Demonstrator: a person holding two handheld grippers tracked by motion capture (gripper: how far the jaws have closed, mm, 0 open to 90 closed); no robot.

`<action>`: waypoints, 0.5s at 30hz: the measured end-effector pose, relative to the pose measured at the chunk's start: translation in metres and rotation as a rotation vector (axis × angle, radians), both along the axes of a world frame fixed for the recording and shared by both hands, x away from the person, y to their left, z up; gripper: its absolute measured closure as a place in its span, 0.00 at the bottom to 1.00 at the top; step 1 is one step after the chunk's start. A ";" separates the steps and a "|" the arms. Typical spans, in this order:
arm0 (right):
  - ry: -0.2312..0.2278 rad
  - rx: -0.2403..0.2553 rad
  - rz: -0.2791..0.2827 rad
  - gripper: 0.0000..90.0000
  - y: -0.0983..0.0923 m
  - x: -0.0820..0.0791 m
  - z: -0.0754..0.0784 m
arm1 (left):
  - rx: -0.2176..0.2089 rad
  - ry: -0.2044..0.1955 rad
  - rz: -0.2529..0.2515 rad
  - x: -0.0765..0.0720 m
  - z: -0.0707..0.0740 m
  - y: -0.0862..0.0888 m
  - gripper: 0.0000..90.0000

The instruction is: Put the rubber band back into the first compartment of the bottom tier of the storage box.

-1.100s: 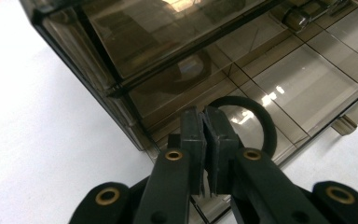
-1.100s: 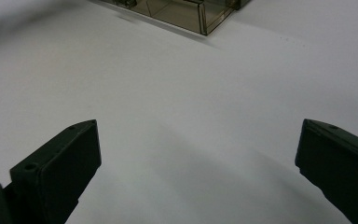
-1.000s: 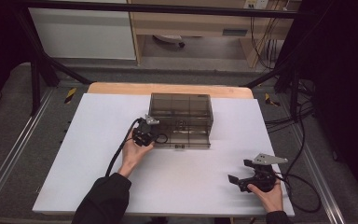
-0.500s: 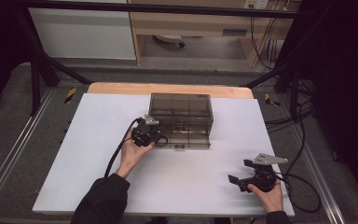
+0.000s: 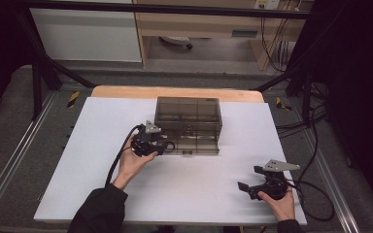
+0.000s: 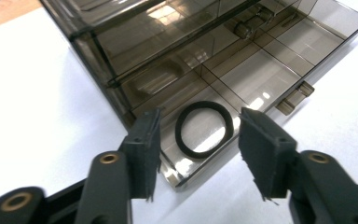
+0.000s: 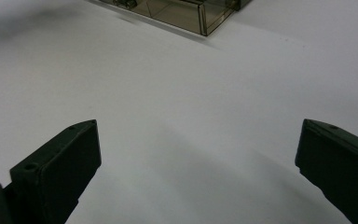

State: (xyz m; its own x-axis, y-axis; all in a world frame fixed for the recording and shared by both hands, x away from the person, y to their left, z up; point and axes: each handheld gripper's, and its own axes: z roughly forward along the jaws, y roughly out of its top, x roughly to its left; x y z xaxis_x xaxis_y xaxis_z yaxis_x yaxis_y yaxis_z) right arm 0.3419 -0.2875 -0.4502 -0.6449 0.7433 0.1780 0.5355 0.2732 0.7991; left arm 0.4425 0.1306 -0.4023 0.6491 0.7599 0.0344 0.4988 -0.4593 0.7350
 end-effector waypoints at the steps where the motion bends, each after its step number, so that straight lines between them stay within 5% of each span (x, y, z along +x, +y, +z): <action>1: 0.000 0.000 0.000 0.01 0.000 0.000 0.000 | -0.002 -0.002 0.001 -0.001 0.001 0.002 0.50; 15: 0.001 0.001 0.000 0.01 0.000 0.000 0.000 | -0.033 0.004 0.004 -0.015 -0.001 0.023 0.23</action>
State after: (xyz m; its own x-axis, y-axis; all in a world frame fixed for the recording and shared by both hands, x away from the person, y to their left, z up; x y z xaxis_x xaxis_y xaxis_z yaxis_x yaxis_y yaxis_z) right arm 0.3418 -0.2874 -0.4503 -0.6446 0.7431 0.1797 0.5364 0.2722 0.7988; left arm 0.4279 0.1541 -0.4033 0.6460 0.7633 0.0068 0.5033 -0.4326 0.7480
